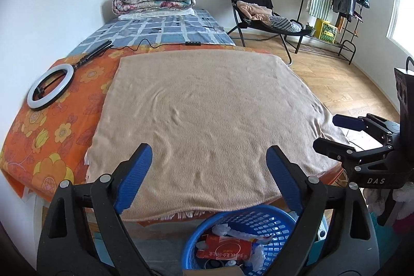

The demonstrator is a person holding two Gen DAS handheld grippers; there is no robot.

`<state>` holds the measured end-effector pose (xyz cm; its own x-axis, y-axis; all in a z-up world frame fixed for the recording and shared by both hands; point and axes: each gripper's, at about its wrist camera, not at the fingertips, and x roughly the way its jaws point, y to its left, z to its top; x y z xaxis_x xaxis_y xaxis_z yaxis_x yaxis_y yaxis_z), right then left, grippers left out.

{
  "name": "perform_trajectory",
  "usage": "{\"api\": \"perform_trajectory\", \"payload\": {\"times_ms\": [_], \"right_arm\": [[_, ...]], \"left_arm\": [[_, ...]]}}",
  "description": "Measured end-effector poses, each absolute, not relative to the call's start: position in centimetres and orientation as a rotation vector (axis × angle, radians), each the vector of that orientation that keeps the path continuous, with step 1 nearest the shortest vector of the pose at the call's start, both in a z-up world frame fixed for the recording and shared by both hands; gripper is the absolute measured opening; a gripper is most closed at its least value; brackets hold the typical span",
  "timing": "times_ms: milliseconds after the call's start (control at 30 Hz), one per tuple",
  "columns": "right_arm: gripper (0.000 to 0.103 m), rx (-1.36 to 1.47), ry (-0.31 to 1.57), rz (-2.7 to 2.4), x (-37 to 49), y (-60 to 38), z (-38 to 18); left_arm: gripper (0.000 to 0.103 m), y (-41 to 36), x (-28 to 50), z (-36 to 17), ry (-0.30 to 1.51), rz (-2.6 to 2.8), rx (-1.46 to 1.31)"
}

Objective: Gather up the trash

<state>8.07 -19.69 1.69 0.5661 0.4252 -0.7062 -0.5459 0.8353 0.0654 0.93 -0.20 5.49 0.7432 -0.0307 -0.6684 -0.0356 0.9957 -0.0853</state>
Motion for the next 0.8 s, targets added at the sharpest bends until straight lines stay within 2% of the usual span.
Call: {"api": "perform_trajectory", "payload": {"times_ms": [233, 800], "right_arm": [[0.079, -0.124, 0.768, 0.572, 10.5, -19.5, 2.1], [0.079, -0.035, 0.825, 0.568, 13.5, -19.4, -0.1]], "left_arm": [[0.099, 1.0, 2.8, 5.3, 0.708, 0.040, -0.129], [0.099, 1.9, 4.7, 3.4, 0.740, 0.081, -0.146]]}}
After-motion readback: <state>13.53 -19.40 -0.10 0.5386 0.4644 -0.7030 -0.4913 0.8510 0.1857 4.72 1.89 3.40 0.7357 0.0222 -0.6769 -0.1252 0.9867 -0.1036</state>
